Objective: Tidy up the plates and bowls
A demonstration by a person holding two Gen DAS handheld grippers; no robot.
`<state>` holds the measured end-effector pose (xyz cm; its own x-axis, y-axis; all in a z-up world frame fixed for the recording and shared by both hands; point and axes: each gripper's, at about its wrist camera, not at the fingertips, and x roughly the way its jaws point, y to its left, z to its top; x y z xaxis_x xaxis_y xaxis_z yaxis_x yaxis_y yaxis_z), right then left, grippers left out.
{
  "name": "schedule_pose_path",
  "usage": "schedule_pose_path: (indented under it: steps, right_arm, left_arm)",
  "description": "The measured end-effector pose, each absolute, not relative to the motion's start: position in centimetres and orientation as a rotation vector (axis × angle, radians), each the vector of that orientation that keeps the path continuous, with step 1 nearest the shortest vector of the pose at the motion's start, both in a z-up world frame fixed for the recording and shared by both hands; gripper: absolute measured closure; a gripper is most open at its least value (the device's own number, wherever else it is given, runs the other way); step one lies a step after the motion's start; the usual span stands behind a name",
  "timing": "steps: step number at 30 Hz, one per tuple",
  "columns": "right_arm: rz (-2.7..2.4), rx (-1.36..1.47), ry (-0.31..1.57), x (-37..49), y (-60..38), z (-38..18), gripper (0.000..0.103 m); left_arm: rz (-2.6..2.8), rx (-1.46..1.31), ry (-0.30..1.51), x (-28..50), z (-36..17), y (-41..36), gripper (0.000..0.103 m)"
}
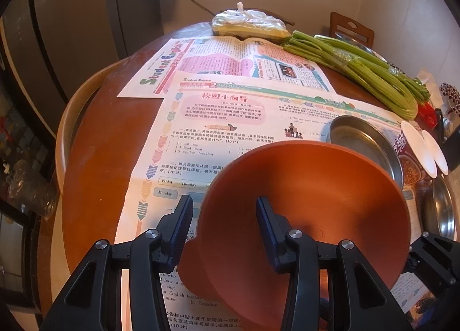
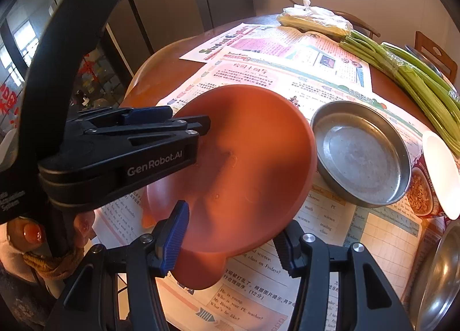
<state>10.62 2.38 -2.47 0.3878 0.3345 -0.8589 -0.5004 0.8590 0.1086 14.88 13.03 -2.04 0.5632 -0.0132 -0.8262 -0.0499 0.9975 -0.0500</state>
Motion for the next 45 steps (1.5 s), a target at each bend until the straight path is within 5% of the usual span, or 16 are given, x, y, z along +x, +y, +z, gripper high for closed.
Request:
schedule_pose_path:
  steps: [45]
  right_arm:
    - [0.497,-0.140,0.984,8.6,-0.4,-1.3,0.047]
  left_arm:
    - [0.059,-0.060,0.977,13.8,-1.4,12.8,0.055]
